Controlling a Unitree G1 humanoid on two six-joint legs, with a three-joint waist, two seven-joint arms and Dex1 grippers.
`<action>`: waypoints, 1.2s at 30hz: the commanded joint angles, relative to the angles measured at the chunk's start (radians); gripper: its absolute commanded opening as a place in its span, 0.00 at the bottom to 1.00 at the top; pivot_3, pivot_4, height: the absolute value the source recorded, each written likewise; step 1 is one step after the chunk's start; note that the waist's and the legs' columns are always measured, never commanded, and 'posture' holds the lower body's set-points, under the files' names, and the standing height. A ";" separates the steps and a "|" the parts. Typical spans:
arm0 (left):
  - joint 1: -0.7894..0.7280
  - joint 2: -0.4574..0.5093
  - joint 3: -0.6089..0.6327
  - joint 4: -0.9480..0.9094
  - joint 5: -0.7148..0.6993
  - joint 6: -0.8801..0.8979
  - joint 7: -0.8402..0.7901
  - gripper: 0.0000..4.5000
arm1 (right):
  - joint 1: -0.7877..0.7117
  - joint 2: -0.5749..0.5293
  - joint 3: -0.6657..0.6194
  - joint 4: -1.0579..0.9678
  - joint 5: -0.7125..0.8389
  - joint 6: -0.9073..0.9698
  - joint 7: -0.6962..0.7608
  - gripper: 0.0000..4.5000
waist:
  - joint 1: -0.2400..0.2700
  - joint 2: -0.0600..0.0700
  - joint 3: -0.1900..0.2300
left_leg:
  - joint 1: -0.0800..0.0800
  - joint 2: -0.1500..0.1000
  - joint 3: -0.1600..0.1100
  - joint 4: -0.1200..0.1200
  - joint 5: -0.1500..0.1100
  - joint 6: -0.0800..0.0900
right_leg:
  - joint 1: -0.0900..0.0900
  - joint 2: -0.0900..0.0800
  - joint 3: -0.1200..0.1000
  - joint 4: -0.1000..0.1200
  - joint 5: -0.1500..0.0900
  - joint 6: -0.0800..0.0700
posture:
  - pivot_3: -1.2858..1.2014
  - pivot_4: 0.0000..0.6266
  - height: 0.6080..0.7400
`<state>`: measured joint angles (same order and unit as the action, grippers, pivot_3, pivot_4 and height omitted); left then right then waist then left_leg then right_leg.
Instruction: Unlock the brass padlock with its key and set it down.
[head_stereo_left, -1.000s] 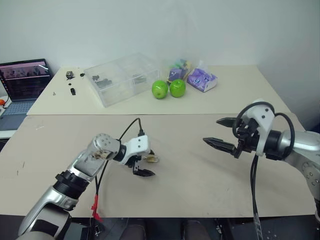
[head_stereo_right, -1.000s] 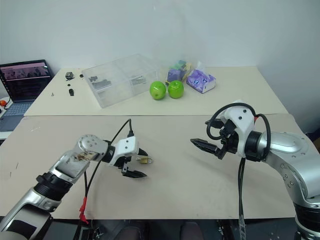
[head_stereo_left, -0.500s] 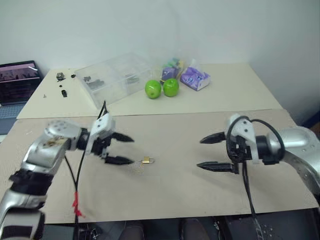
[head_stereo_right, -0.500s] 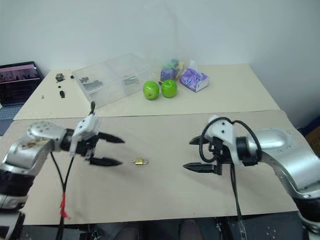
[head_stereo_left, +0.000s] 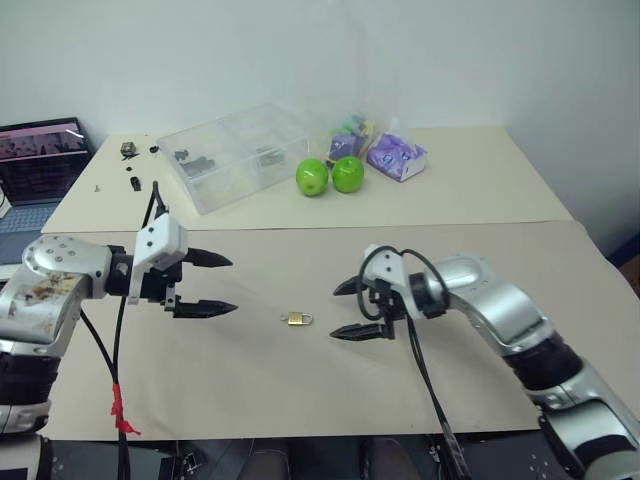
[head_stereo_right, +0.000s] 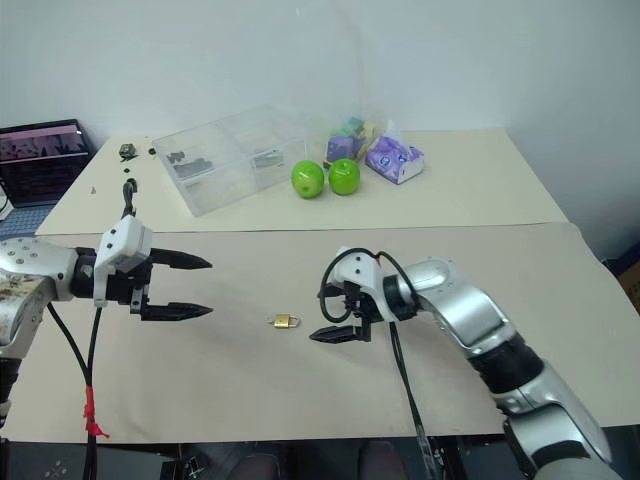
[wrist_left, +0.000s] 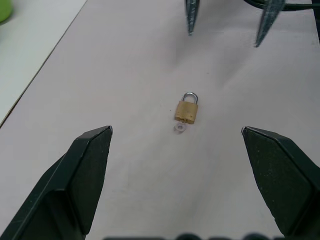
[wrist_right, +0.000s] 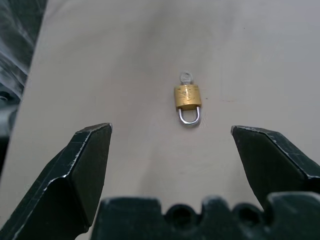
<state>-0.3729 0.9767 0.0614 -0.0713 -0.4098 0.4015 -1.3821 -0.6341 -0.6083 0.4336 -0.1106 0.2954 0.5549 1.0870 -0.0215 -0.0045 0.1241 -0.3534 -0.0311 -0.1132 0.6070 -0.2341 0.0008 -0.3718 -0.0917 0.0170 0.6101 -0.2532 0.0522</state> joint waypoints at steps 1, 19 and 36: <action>0.034 0.029 0.041 -0.032 0.018 -0.056 0.017 0.98 | -0.047 0.052 0.016 0.100 -0.083 -0.099 -0.018 1.00 | -0.001 0.000 0.000 | 0.000 0.000 0.001 0.000 0.000 0.000 | 0.000 0.000 0.000 0.000 0.000 0.000 | 0.52 0.24 1.00; 0.164 0.057 0.031 0.022 0.140 -0.290 0.061 0.98 | -0.102 0.302 0.033 0.340 -0.194 -0.171 -0.039 1.00 | -0.020 0.000 0.000 | 0.001 0.005 0.003 -0.001 0.000 0.000 | -0.002 0.004 0.000 0.002 0.002 -0.003 | 0.52 0.24 1.00; 0.106 0.056 0.001 0.063 0.141 -0.311 0.052 0.98 | -0.097 0.415 0.061 0.493 -0.287 -0.243 -0.078 1.00 | -0.024 0.000 0.000 | 0.001 0.006 0.004 -0.001 0.000 0.000 | -0.005 0.005 0.000 0.005 0.002 -0.003 | 0.52 0.24 1.00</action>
<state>-0.2488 1.0266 0.0548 0.0016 -0.2683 0.1069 -1.3262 -0.7220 -0.2071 0.4999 0.3786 0.0171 0.3437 1.0168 -0.0459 -0.0046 0.1239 -0.3522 -0.0247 -0.1095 0.6058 -0.2343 0.0011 -0.3774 -0.0866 0.0167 0.6155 -0.2511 0.0494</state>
